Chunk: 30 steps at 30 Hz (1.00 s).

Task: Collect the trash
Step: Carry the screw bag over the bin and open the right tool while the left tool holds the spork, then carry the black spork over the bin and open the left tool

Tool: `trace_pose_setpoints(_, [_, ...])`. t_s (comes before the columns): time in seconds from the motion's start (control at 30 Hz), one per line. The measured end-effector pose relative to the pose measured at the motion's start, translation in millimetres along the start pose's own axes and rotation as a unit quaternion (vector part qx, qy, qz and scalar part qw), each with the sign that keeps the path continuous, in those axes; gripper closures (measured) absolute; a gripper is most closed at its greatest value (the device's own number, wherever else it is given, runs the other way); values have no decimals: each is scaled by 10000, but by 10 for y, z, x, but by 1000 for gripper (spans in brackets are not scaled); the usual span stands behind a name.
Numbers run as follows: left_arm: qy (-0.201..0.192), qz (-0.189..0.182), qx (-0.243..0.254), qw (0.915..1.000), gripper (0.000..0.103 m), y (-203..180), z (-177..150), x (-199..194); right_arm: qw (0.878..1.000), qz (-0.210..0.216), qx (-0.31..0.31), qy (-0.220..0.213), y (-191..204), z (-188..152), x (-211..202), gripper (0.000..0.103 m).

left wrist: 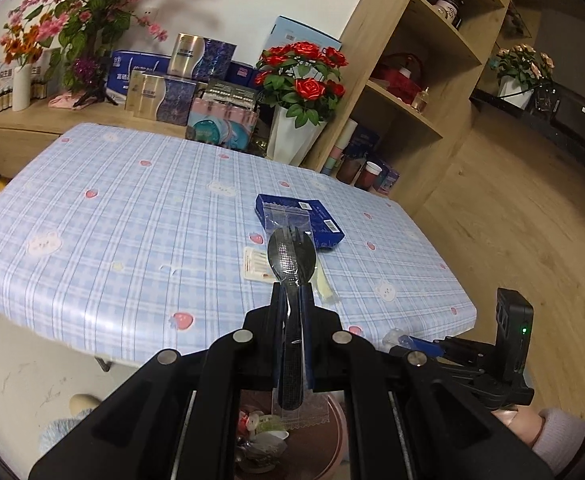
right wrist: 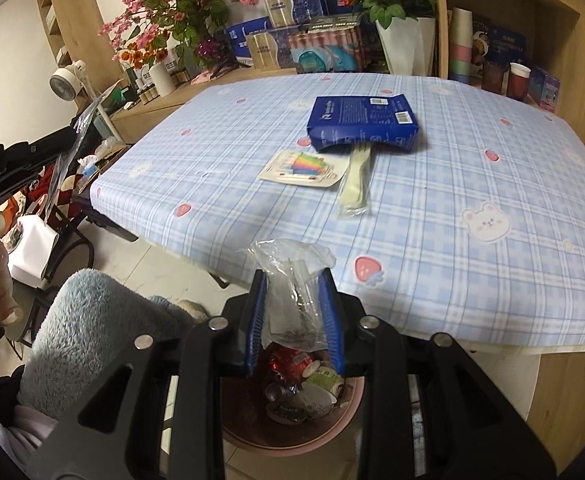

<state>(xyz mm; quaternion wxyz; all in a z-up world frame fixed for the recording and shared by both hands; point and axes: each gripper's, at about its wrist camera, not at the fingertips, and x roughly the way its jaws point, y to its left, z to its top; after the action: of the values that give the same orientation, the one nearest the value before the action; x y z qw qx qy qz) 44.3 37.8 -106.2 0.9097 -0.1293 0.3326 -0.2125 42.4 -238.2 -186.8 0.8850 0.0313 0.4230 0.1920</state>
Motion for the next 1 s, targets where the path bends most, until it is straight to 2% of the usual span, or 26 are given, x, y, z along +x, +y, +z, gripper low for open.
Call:
trace_pose_setpoints(0.07, [7, 12, 10, 10000, 94, -3, -37, -49, 10000, 71, 10, 31, 28, -18, 9, 72])
trace_pose_setpoints(0.27, [-29, 47, 34, 10000, 94, -1, -101, -131, 9998, 153, -103, 47, 137, -11, 56, 58])
trace_pose_setpoints(0.33, [0, 30, 0, 10000, 94, 10, -123, -116, 9998, 137, -151, -11, 172, 4, 39, 44])
trace_pose_setpoints(0.37, [14, 24, -9, 10000, 94, 10, -137, -110, 9998, 137, -160, -38, 177, 8, 27, 42])
trace_pose_setpoints(0.47, [74, -10, -7, 10000, 94, 0, -185, -80, 9997, 23, -151, -198, 158, 59, -36, 26])
trace_pose_setpoints(0.53, [128, -28, 30, 9999, 94, -21, -209, -48, 9989, -147, -103, -431, 124, 107, -114, 11])
trace_pose_setpoints(0.63, [243, -71, 104, 9996, 94, -69, -262, 12, 9975, -348, 4, -619, 46, 182, -189, 6])
trace_pose_setpoints(0.87, [546, -192, 237, 9980, 94, -157, -395, 179, 9946, -612, 155, -824, -149, 332, -288, 6])
trace_pose_setpoints(1.0, [727, -254, 262, 9967, 94, -187, -520, 257, 9940, -518, 365, -892, -210, 319, -337, 6])
